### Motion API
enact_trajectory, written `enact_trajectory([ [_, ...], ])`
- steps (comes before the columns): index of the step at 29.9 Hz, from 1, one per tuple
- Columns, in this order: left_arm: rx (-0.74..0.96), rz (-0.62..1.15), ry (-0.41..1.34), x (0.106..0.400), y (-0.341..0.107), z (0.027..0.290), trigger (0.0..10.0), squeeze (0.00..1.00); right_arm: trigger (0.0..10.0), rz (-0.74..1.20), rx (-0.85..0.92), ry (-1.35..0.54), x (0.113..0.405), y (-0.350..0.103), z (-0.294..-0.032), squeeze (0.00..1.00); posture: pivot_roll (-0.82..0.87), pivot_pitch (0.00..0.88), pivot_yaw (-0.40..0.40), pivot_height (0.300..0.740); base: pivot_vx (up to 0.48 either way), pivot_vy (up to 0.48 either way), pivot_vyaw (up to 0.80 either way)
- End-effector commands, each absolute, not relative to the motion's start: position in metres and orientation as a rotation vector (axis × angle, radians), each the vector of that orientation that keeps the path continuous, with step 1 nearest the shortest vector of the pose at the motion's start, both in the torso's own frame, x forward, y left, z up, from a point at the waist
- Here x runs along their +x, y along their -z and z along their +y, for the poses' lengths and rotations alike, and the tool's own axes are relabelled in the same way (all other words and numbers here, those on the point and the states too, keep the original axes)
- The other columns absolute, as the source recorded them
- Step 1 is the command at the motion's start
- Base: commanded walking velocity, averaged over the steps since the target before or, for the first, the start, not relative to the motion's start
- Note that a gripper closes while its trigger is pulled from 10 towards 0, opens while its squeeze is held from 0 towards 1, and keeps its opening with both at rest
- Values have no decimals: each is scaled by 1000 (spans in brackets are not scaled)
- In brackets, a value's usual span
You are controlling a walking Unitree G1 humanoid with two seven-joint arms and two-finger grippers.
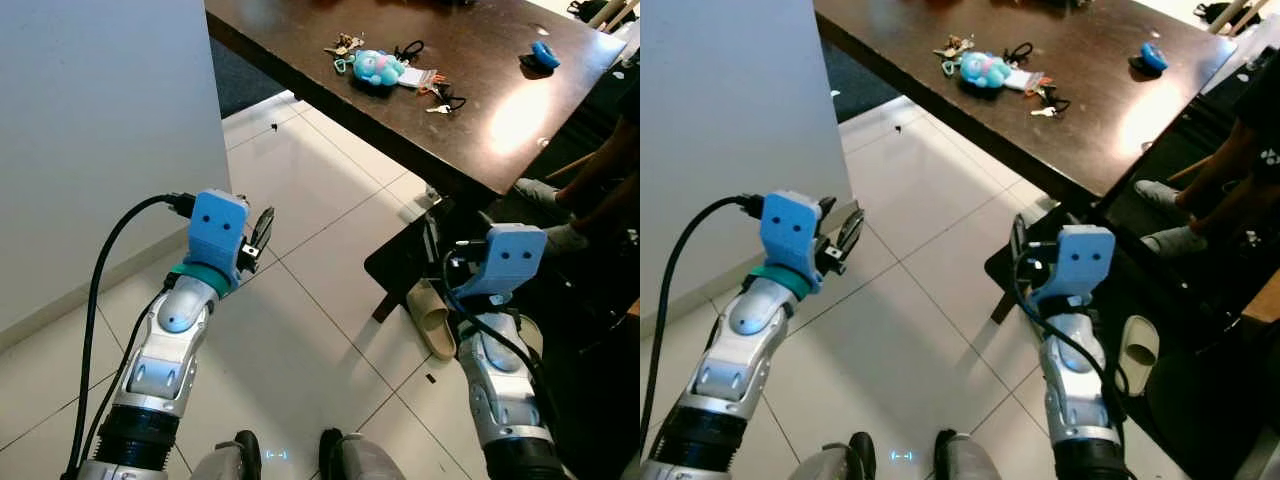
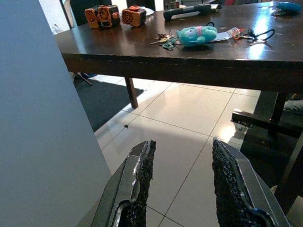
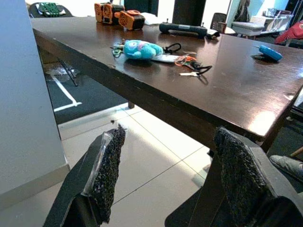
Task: Hang keys on a hook
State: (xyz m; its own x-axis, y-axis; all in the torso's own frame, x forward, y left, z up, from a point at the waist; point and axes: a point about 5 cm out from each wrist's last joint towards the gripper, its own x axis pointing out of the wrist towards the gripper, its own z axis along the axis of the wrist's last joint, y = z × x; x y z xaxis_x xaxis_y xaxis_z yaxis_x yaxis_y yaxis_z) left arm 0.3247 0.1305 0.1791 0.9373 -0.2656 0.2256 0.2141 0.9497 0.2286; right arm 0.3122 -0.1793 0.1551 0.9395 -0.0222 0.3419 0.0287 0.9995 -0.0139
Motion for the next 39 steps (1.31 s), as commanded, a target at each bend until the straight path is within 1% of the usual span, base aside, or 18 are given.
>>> enact_trajectory([
  [1, 204, -240, 259, 322, -174, 128, 10000, 0, 10000, -307, -17, 58, 309, -146, -187, 0, -155, 170, 20, 740, 0, 0, 0],
  [11, 205, -237, 260, 321, -175, 127, 10000, 0, 10000, -316, -3, 38, 308, -146, -181, 0, -153, 172, 22, 740, 0, 0, 0],
  [28, 206, -241, 258, 320, -175, 128, 10000, 0, 10000, -326, -8, 28, 308, -149, -179, 0, -152, 176, 20, 740, 0, 0, 0],
  [39, 185, -284, 249, 323, -187, 126, 10000, 0, 10000, -330, -12, 20, 309, -150, -179, 0, -154, 172, 17, 740, 453, 0, 0],
])
